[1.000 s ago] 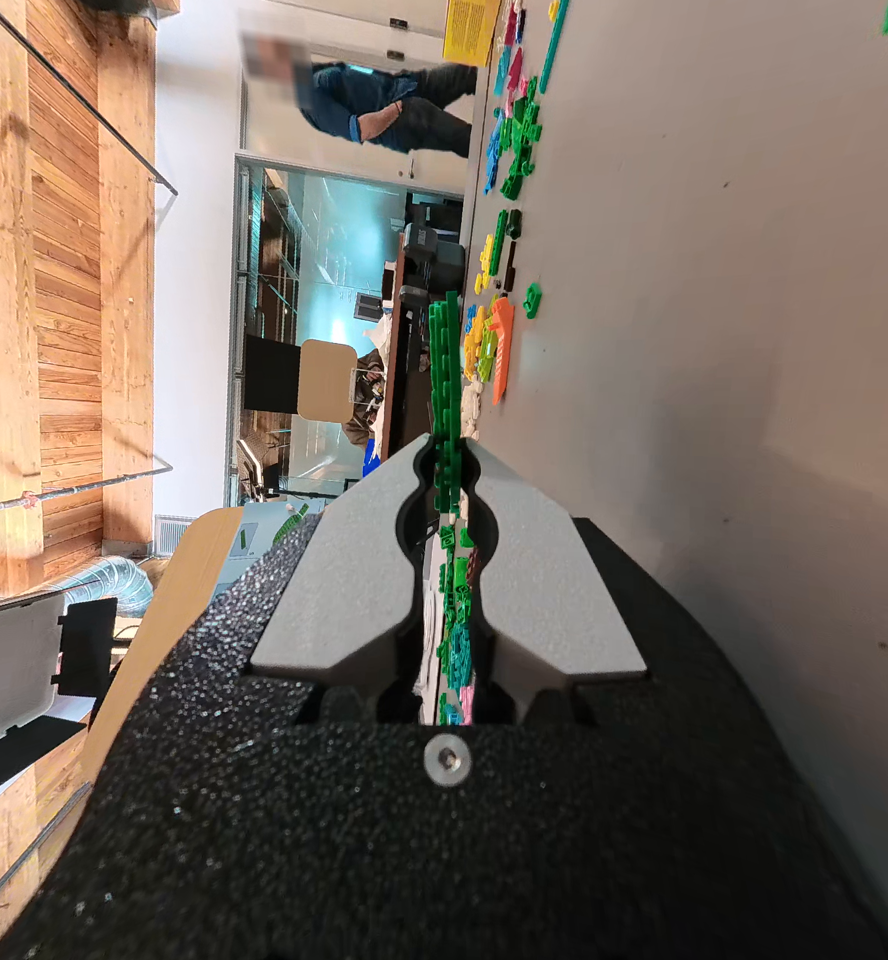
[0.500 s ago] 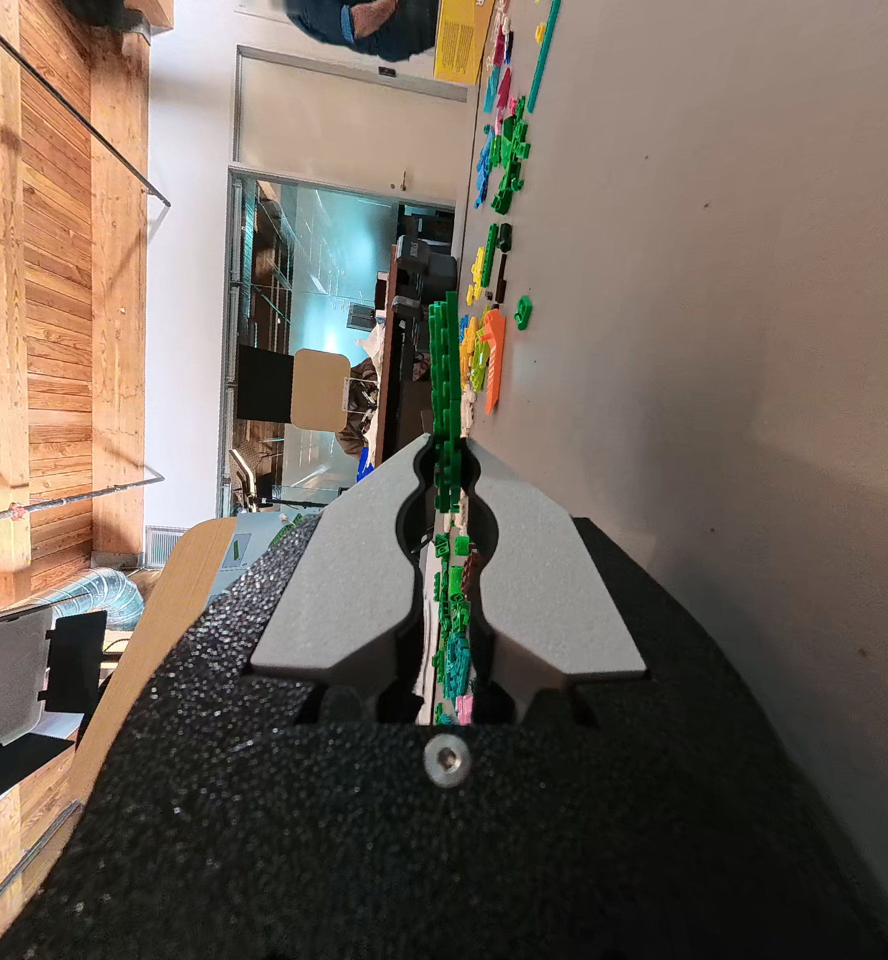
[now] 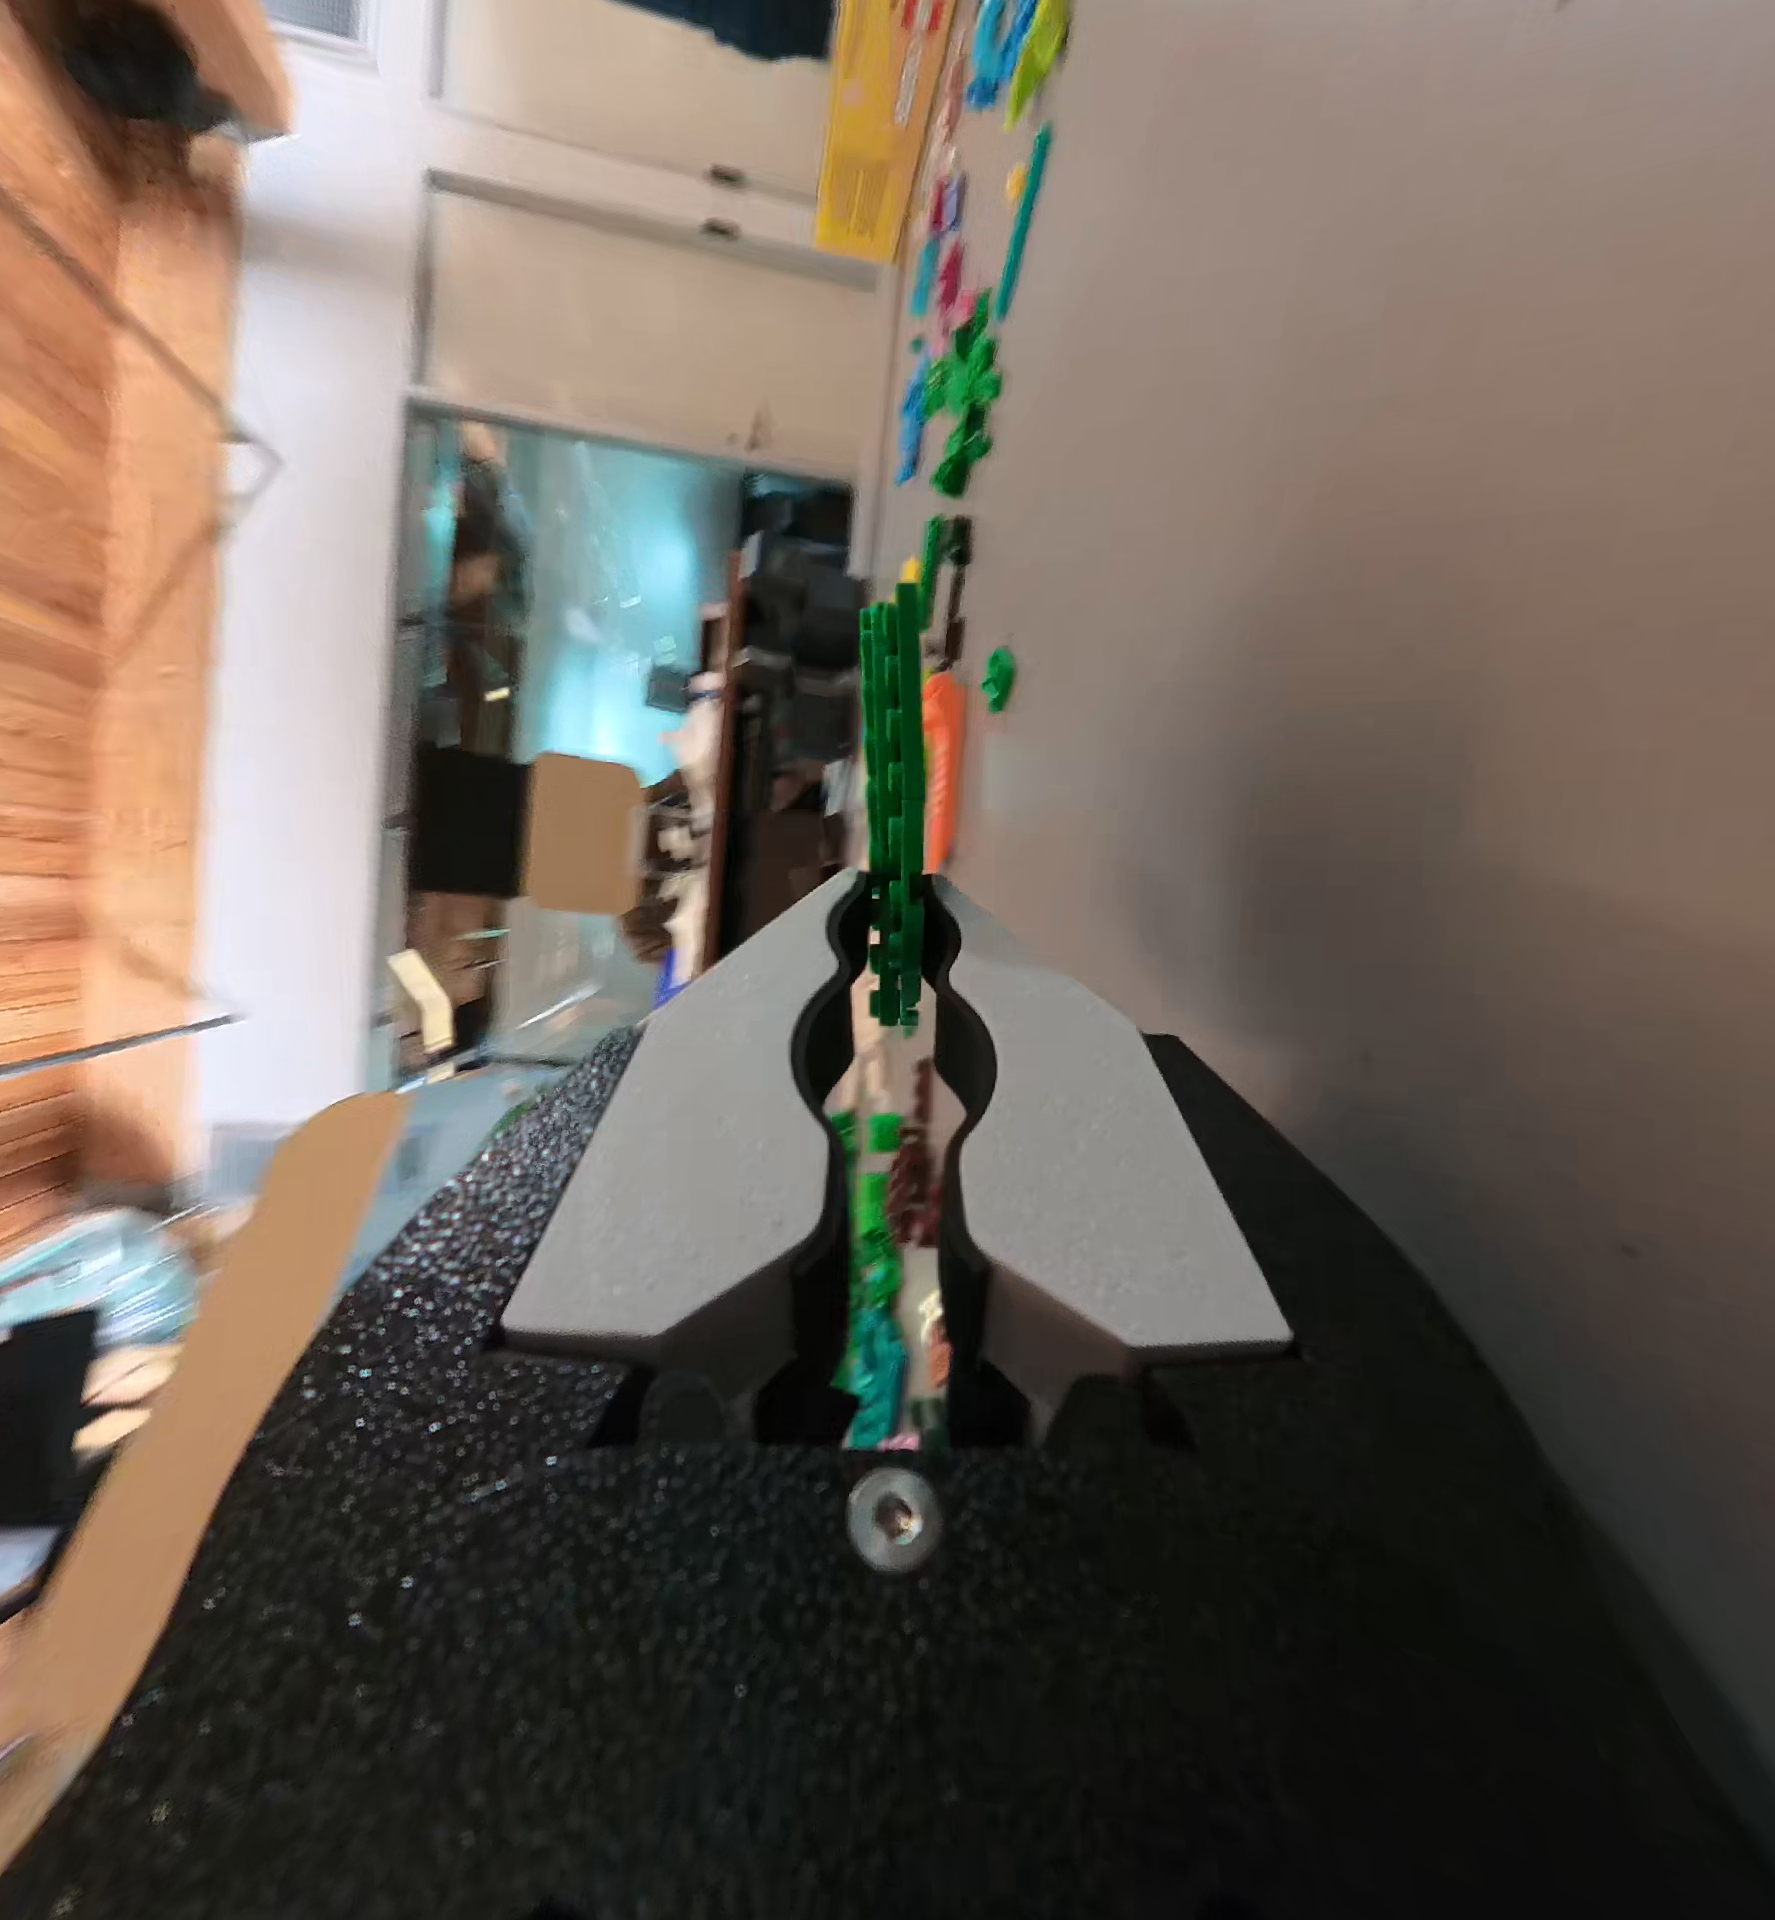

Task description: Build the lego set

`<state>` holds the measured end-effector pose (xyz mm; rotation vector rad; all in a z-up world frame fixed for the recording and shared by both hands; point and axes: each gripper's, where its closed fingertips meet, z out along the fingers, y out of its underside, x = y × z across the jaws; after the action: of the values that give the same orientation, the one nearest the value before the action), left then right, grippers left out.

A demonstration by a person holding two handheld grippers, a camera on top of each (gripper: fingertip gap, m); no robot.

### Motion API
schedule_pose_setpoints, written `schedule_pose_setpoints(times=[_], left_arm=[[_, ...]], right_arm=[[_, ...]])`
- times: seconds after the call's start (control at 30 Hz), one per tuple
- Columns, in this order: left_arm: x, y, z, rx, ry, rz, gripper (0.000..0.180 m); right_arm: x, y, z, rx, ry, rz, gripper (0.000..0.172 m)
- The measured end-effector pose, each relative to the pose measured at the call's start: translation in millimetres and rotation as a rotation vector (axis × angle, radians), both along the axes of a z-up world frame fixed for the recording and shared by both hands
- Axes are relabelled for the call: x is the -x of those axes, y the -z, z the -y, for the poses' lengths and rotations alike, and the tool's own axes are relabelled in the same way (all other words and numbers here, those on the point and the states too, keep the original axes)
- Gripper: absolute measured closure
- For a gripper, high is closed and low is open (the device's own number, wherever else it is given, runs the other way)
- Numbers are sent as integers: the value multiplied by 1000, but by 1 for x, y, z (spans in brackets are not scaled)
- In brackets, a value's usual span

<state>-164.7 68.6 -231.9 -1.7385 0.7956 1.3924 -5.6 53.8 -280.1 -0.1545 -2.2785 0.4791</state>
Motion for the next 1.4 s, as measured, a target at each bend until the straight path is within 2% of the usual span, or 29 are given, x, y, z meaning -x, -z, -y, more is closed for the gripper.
schedule_pose_setpoints(times=[0.1, 0.23, 0.33, 0.43, 0.53, 0.67, 0.8, 1.0, 1.4], left_arm=[[-12, 4, -3, 58, 67, 204, 175], [-26, 10, 2, 182, 106, 497, 175], [-47, 12, 12, 296, 174, 744, 175], [-68, 17, 27, 436, 198, 989, 175], [-88, 18, 36, 532, 225, 1192, 175], [-105, 20, 42, 610, 224, 1429, 175], [-102, 25, 42, 622, 205, 1419, 175], [-111, 26, 43, 659, 244, 1387, 175], [-112, 25, 43, 661, 210, 1351, 175]], right_arm=[[-1, -8, 0, 67, 8, 53, 166], [7, -22, -10, 214, 64, 143, 166], [10, -28, -18, 323, 52, 279, 166], [9, -29, -27, 355, 23, 452, 166], [5, -31, -28, 319, -55, 595, 166], [2, -25, -29, 157, -149, 708, 166], [0, -19, -25, 58, -215, 803, 166], [7, -17, -19, -19, -253, 846, 166], [16, -13, -23, -52, -167, 826, 167]])
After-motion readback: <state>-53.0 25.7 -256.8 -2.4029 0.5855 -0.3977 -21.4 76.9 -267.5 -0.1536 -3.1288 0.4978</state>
